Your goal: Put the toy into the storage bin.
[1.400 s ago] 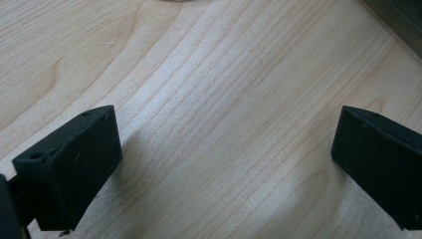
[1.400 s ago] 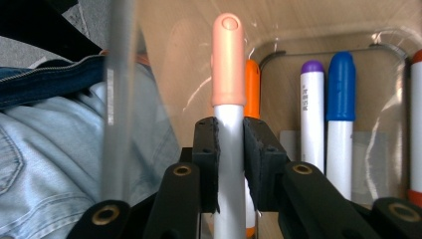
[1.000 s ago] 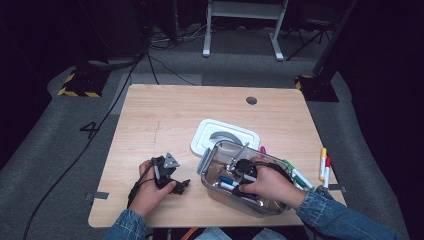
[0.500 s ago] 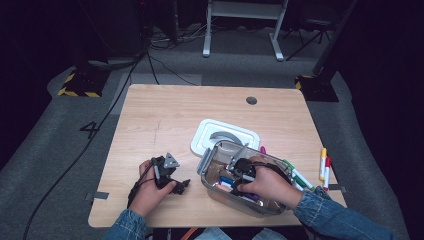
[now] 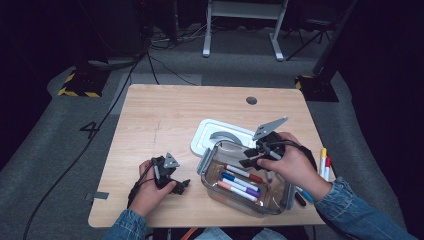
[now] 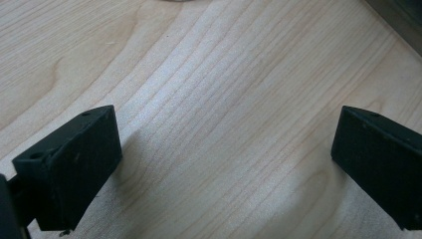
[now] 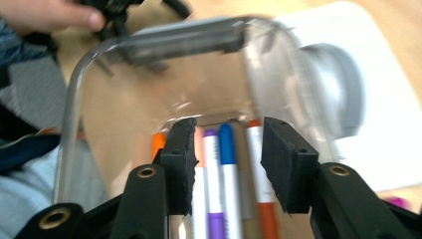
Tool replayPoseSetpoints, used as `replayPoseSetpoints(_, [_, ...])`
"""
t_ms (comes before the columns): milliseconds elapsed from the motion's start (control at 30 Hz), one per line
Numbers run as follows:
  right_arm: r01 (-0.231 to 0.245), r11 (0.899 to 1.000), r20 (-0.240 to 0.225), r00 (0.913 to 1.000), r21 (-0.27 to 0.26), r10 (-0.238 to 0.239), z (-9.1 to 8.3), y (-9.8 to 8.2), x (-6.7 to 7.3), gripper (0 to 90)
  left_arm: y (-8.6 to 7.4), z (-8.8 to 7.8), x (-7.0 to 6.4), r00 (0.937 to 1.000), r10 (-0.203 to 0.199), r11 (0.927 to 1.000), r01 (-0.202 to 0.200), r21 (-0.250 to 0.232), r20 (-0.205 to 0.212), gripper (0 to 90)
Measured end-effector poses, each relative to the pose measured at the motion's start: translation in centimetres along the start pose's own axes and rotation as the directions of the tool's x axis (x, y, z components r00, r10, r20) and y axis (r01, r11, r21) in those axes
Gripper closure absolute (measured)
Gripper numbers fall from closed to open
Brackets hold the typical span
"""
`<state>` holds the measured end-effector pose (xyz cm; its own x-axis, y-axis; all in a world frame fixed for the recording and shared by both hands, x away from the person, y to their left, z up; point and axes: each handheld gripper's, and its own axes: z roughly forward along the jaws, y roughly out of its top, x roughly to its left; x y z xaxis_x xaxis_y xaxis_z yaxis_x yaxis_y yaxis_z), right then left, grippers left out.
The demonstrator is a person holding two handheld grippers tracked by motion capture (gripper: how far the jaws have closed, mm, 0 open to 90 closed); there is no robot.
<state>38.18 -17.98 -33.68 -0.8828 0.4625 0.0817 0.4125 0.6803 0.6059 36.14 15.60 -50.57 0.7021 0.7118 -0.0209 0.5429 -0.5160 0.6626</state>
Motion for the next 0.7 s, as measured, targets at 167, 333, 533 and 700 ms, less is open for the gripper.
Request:
replayPoseSetpoints(167, [-0.053, 0.997, 0.073, 0.9957, -0.055, 0.057, -2.6, -0.9, -2.3, 58.7, 0.0, 0.0, 0.0, 1.0, 0.0, 1.0, 0.0, -0.001, 0.0, 0.0])
replayPoseSetpoints(333, [-0.124, 0.989, 0.146, 0.9802, -0.075, 0.134, -4.8, -3.0, -5.0, 59.2, 0.0, 0.0, 0.0, 1.0, -0.001, 1.0, 0.001, 0.0, 0.001, 0.0])
replayPoseSetpoints(533, [-0.23, 0.969, 0.207, 0.9475, -0.087, 0.244, -6.2, -6.2, -8.1, 59.4, 0.0, 0.0, 0.0, 1.0, -0.001, 1.0, 0.001, 0.0, 0.0, 0.0])
replayPoseSetpoints(700, [-0.292, 0.954, 0.236, 0.9242, -0.072, 0.301, -6.3, -8.8, -9.9, 59.4, 0.0, 0.0, 0.0, 1.0, -0.001, 1.0, 0.001, 0.0, 0.001, 0.0])
